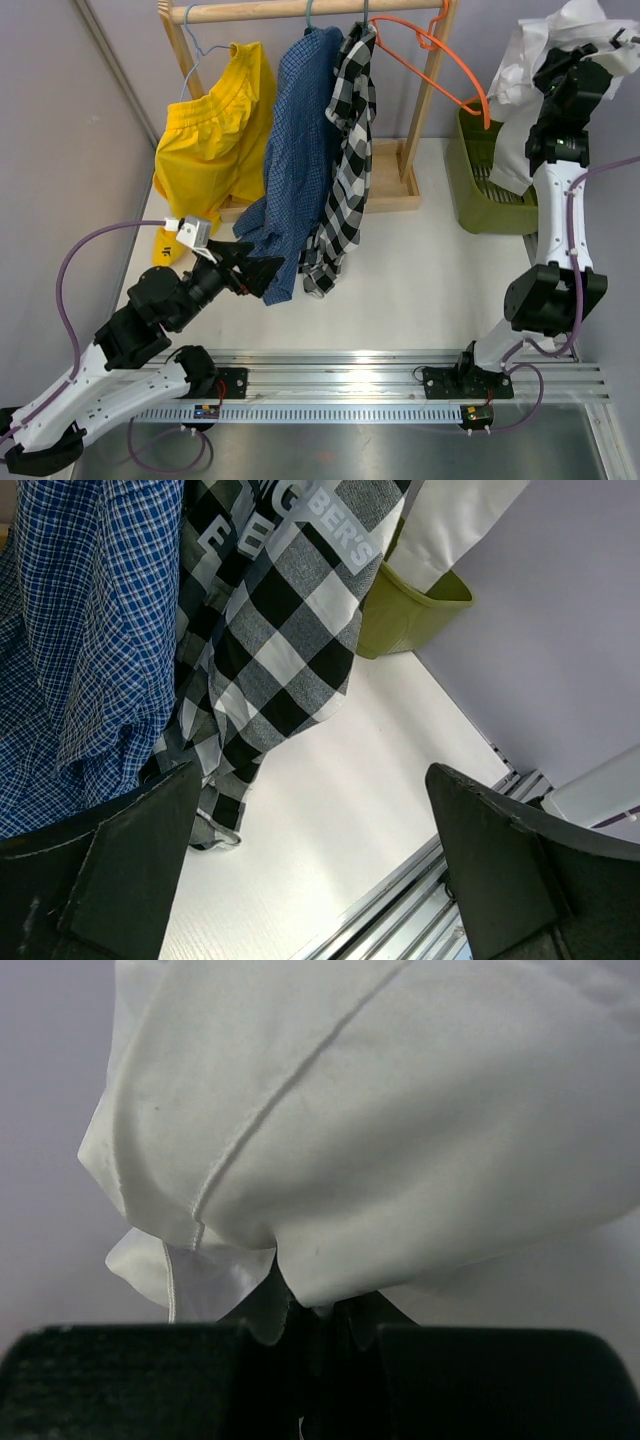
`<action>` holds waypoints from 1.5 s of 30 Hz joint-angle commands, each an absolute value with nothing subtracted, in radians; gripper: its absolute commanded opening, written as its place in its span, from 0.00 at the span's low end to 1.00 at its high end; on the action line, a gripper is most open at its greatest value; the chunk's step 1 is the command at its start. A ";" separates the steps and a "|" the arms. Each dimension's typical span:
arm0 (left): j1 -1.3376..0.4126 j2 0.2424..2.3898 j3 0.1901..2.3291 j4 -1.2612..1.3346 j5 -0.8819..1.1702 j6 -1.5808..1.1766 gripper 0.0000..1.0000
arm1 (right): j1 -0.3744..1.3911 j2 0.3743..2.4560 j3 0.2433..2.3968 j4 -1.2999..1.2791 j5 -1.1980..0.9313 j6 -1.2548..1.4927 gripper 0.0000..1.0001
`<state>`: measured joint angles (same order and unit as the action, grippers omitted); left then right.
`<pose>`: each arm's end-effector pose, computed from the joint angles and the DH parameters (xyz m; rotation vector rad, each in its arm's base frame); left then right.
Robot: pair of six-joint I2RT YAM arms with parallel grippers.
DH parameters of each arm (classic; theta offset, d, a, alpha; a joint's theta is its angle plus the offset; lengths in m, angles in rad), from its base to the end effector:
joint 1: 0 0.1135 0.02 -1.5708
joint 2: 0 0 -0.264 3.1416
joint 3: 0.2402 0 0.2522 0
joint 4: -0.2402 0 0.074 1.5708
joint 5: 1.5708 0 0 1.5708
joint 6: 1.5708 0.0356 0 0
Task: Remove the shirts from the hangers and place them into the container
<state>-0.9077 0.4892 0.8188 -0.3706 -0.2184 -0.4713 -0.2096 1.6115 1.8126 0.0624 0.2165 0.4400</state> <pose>0.0725 -0.0804 0.3692 0.1906 1.6740 -0.8813 0.3542 -0.0832 0.5133 0.5900 1.1738 0.0548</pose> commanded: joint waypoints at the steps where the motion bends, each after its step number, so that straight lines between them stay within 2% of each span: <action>1: -0.907 0.472 0.854 -0.365 -0.239 -0.459 0.99 | -0.212 1.706 1.818 0.026 0.213 0.436 0.00; 4: -0.907 0.468 0.854 -0.371 -0.242 -0.459 0.99 | -0.212 1.758 1.749 -0.078 0.279 0.484 0.00; 7: -0.907 0.463 0.856 -0.376 -0.245 -0.459 0.99 | -0.212 1.833 1.741 -0.291 0.402 0.569 0.00; 11: -0.907 0.457 0.861 -0.390 -0.250 -0.459 0.99 | -0.213 1.957 1.729 -0.388 0.391 0.575 0.00; 14: -0.907 0.440 0.856 -0.400 -0.255 -0.465 0.99 | -0.213 2.064 1.766 -0.416 0.350 0.549 0.00; 20: -0.907 0.416 0.842 -0.405 -0.258 -0.479 0.99 | -0.221 2.247 1.980 -0.593 0.322 0.525 0.00; 22: -0.907 0.411 0.844 -0.414 -0.259 -0.480 0.99 | -0.222 2.281 2.065 -0.638 0.311 0.520 0.09; 24: -0.907 0.405 0.844 -0.417 -0.264 -0.479 0.99 | -0.222 2.257 2.027 -0.623 0.293 0.525 0.30; 27: -0.907 0.405 0.851 -0.428 -0.268 -0.474 0.99 | -0.222 2.113 1.839 -0.419 0.244 0.528 0.73; 28: -0.907 0.406 0.851 -0.426 -0.270 -0.472 0.99 | -0.222 2.077 1.806 -0.375 0.236 0.519 0.99; 30: -0.907 0.410 0.853 -0.425 -0.273 -0.469 0.99 | -0.221 2.013 1.795 -0.319 0.233 0.502 1.00; 35: -0.907 0.429 0.851 -0.426 -0.265 -0.471 0.99 | -0.222 1.956 1.902 -0.405 0.303 0.460 0.99; 41: -0.907 0.431 0.856 -0.419 -0.259 -0.459 0.99 | -0.203 1.653 1.773 -0.330 0.518 0.440 0.99; 45: -0.907 0.445 0.859 -0.404 -0.258 -0.457 0.99 | -0.146 1.450 1.610 -0.238 0.610 0.377 0.99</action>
<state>-0.9077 0.4252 0.8192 -0.4477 -0.2546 -0.4732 -0.1925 1.6157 1.6951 -0.3492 0.4698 0.4355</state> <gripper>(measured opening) 0.987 0.993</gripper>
